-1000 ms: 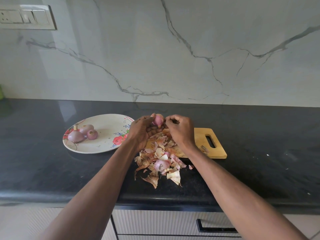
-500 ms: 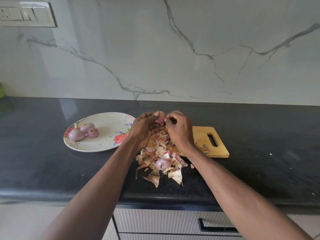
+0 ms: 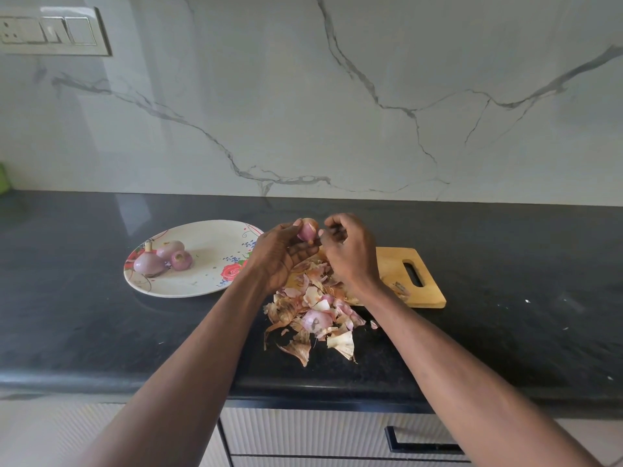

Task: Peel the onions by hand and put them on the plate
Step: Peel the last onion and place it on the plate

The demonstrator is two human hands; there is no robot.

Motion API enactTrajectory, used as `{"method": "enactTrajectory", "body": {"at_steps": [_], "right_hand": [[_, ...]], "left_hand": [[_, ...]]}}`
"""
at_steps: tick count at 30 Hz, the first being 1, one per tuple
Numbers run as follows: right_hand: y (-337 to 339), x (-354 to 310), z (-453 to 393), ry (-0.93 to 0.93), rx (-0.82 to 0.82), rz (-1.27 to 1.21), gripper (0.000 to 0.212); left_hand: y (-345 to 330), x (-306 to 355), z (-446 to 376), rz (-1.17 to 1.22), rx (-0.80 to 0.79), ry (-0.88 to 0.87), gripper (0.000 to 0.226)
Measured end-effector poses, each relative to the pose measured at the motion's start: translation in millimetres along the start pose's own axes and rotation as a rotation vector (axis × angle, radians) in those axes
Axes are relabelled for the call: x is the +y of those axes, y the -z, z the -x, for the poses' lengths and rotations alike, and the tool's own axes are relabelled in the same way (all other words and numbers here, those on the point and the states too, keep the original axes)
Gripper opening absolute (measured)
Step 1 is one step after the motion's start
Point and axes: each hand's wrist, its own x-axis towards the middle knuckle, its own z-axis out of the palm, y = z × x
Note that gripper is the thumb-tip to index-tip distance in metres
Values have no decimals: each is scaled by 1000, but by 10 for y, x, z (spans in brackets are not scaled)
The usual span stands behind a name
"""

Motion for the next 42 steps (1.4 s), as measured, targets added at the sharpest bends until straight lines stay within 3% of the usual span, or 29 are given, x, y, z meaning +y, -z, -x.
{"method": "enactTrajectory", "body": {"at_steps": [3, 13, 18, 29, 42], "right_hand": [[-21, -16, 7, 13, -6, 18, 23], [-25, -26, 13, 23, 7, 30, 2], [-33, -40, 18, 8, -6, 26, 7], [-9, -42, -3, -123, 14, -45, 4], [-17, -2, -4, -75, 67, -19, 5]], "left_hand": [[-2, -5, -3, 2, -9, 5, 12], [-43, -11, 24, 34, -23, -11, 16], [-34, -30, 10, -20, -14, -25, 23], [-15, -28, -14, -13, -71, -11, 13], [-17, -41, -35, -18, -32, 17, 20]]}}
